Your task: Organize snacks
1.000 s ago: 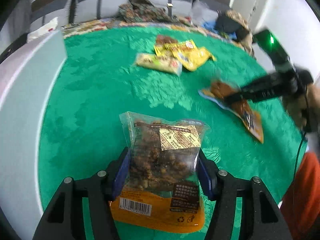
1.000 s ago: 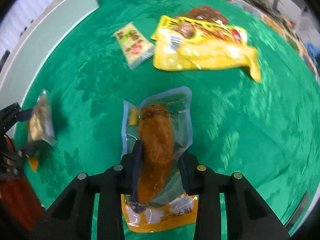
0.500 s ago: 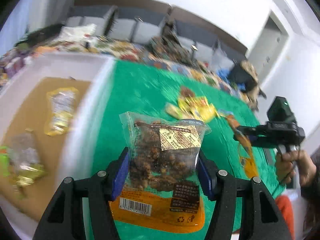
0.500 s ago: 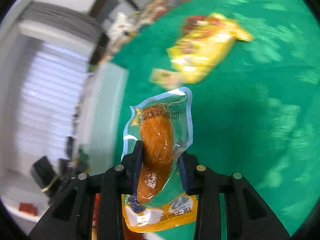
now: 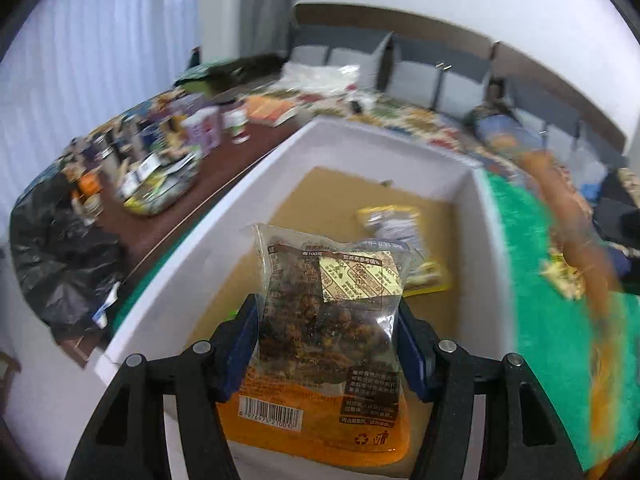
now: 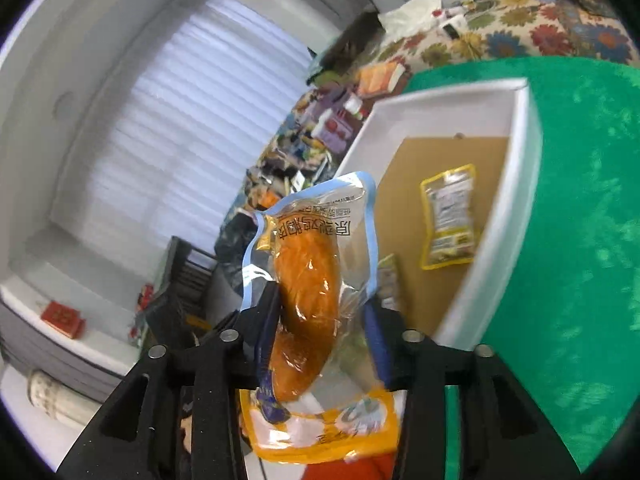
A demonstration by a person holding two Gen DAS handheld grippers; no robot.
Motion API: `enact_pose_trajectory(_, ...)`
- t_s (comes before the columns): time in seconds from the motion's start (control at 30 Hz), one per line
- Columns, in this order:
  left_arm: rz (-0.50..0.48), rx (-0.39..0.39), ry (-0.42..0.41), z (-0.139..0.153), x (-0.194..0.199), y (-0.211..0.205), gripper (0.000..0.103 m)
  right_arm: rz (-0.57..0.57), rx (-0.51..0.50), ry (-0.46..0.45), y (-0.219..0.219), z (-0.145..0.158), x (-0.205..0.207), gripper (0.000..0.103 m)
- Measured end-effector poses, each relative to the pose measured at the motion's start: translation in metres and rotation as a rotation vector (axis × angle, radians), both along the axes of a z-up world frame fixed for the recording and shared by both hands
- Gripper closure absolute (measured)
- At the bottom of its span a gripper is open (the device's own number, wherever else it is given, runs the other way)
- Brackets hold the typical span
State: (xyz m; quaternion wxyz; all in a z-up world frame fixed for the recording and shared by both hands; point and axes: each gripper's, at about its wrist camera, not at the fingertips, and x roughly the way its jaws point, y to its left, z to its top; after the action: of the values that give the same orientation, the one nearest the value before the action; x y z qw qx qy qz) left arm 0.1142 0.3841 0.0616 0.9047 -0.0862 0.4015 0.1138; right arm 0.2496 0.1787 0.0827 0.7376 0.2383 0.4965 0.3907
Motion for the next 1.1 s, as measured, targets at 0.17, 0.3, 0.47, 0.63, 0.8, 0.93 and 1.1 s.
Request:
enact_pose_trajectory(0.17,0.111,0.017,0.039,-0.030,-0.008,0.020,0.009,-0.008,-0.107,0.036,0.021,-0.037,-0.004,0.032)
enact_pose_trajectory(0.3,0.131,0.010,0.015,-0.035,-0.017,0.014,0.001,-0.055,-0.177,-0.039,-0.006,-0.043,0.000,0.032)
enact_pose_trajectory(0.47,0.043,-0.010,-0.031,-0.020,-0.023,-0.033,0.001,-0.111,-0.404,-0.224,-0.073,-0.057,-0.014,0.032)
enact_pose_trajectory(0.63,-0.164,-0.101,-0.081,0.003,-0.021,-0.124,0.001,-0.233,-0.732,-0.258,-0.181,-0.124,-0.052,0.033)
enact_pose_trajectory(0.8,-0.409,-0.156,-0.038,-0.007,-0.004,-0.244,0.001,-0.510,-0.900,-0.161,-0.307,-0.157,-0.084,0.034)
enact_pose_trajectory(0.93,-0.494,-0.080,0.057,-0.057,0.028,-0.338,0.000,-0.723,-0.908,-0.078,-0.384,-0.163,-0.090,0.033)
enact_pose_trajectory(1.1,-0.503,0.042,0.088,-0.102,0.075,-0.410,0.001,-0.883,-0.882,-0.039,-0.443,-0.162,-0.095,0.030)
